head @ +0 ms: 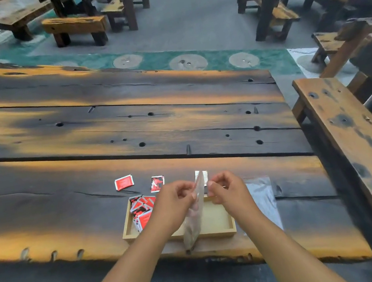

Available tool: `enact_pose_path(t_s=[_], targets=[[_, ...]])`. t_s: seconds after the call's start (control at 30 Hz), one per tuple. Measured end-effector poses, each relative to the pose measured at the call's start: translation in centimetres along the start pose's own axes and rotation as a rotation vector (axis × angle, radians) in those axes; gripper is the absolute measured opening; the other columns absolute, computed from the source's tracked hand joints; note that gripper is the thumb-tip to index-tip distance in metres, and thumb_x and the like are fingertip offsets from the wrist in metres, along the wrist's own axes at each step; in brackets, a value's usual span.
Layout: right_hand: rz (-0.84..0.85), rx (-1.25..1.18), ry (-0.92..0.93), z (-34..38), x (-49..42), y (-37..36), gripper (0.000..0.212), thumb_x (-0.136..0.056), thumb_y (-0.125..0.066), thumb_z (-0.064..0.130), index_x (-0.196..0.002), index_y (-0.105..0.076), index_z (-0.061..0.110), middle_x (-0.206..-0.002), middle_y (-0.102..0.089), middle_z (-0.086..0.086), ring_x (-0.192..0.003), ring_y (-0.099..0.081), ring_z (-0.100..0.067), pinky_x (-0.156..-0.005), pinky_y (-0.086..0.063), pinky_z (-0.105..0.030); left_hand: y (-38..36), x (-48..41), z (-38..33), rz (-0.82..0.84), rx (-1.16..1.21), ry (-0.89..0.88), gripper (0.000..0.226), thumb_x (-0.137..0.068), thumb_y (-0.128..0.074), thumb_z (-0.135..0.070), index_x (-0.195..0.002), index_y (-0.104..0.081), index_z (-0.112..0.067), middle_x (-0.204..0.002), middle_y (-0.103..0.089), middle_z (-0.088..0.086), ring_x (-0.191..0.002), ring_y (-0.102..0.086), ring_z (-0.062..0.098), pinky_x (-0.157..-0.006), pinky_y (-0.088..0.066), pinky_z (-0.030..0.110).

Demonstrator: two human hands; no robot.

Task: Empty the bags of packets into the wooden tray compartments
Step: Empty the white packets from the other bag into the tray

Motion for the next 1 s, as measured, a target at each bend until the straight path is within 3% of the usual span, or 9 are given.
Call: enact_pose_path(t_s=[0.1,0.27,0.4,0.5,0.57,0.7,0.77,0.87,1.0], targets=[[0.090,-0.035,-0.082,-1.1,0.9,-1.9,0.015,-0.096,-0.061,0.017,-0.083,-0.056,0.010,-0.075,-0.067,-0.008,-0.063,-0.065,-0.014,-0.065,-0.056,-0.032,-0.4,0.2,1.0,-0.013,-0.058,-0.003,0.024,-0.091,-0.065,-0.004,-0.097,-0.072,-0.025,-0.078,-0.071,0.007,-0.071,-0.070,0.020,-0.071,-0.061,0.045],[0.180,0.054,-0.160,-2.4,1.9,-3.2,0.020,-0.095,-0.063,0.027,-0.083,-0.054,0.013,-0.075,-0.069,-0.005,-0.061,-0.063,-0.012,-0.069,-0.058,-0.036,-2.1,0.8,2.1,0.022,0.022,0.048,0.025,-0.093,-0.060,-0.001,-0.103,-0.066,-0.023,-0.090,-0.065,0.021,-0.065,-0.068,0.017,-0.060,-0.061,0.035],[0.140,0.104,-0.197,-3.0,2.5,-3.1,0.021,-0.092,-0.066,0.025,-0.082,-0.053,0.012,-0.088,-0.071,-0.016,-0.068,-0.067,-0.016,-0.066,-0.060,-0.034,-3.2,1.2,2.9,0.065,0.017,0.025,0.038,-0.085,-0.063,0.006,-0.114,-0.067,-0.018,-0.090,-0.068,0.003,-0.079,-0.070,0.017,-0.070,-0.062,0.036],[0.133,0.134,-0.210,-3.2,2.6,-3.0,0.016,-0.092,-0.061,0.019,-0.079,-0.053,0.013,-0.094,-0.072,-0.017,-0.080,-0.071,-0.023,-0.070,-0.061,-0.038,-3.5,1.4,3.1,0.092,0.005,0.012,0.039,-0.085,-0.065,0.004,-0.117,-0.065,-0.017,-0.080,-0.062,-0.003,-0.068,-0.061,0.002,-0.066,-0.056,0.023],[0.154,0.134,-0.214,-3.3,2.6,-2.9,0.012,-0.091,-0.055,0.011,-0.079,-0.054,0.013,-0.089,-0.070,-0.015,-0.078,-0.071,-0.022,-0.068,-0.062,-0.034,-3.3,1.2,3.4,0.084,-0.008,0.016,0.040,-0.086,-0.067,0.000,-0.121,-0.063,-0.019,-0.075,-0.053,0.000,-0.058,-0.054,-0.002,-0.061,-0.051,0.018],[0.155,0.151,-0.211,-3.1,2.6,-2.7,0.015,-0.092,-0.051,0.007,-0.081,-0.059,0.009,-0.081,-0.067,-0.010,-0.069,-0.069,-0.015,-0.060,-0.056,-0.024,-3.5,1.2,3.7,0.112,0.034,0.020,0.042,-0.084,-0.075,-0.007,-0.119,-0.062,-0.026,-0.078,-0.050,0.002,-0.060,-0.052,0.004,-0.074,-0.059,0.041],[0.135,0.165,-0.210,-3.2,2.4,-2.5,0.016,-0.092,-0.050,0.006,-0.080,-0.060,0.007,-0.080,-0.068,-0.012,-0.069,-0.069,-0.019,-0.067,-0.061,-0.035,-3.7,1.3,3.6,0.134,0.048,0.017,0.042,-0.084,-0.075,-0.008,-0.118,-0.062,-0.028,-0.080,-0.052,0.002,-0.064,-0.053,0.007,-0.077,-0.058,0.041],[0.106,0.183,-0.166,-3.3,2.1,-2.1,0.013,-0.090,-0.052,0.005,-0.079,-0.059,0.004,-0.072,-0.064,-0.015,-0.068,-0.063,-0.026,-0.076,-0.057,-0.052,-3.9,1.4,3.4,0.176,0.113,0.021,0.041,-0.081,-0.068,-0.006,-0.116,-0.064,-0.028,-0.082,-0.056,0.005,-0.071,-0.058,0.014,-0.078,-0.055,0.039],[0.086,0.234,-0.069,-3.4,2.1,-1.6,0.020,-0.087,-0.059,0.015,-0.075,-0.056,-0.001,-0.067,-0.061,-0.014,-0.064,-0.058,-0.023,-0.075,-0.055,-0.055,-4.1,1.4,4.3,0.219,0.249,0.142,0.042,-0.079,-0.053,-0.008,-0.114,-0.071,-0.025,-0.081,-0.063,0.004,-0.087,-0.069,0.030,-0.087,-0.057,0.050]])
Point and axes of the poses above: each hand's wrist, its own x-axis away from the middle knuckle, its own y-axis out of the back of the hand, z = x × y, the point moved 7 cm from there along -x, towards the middle knuckle
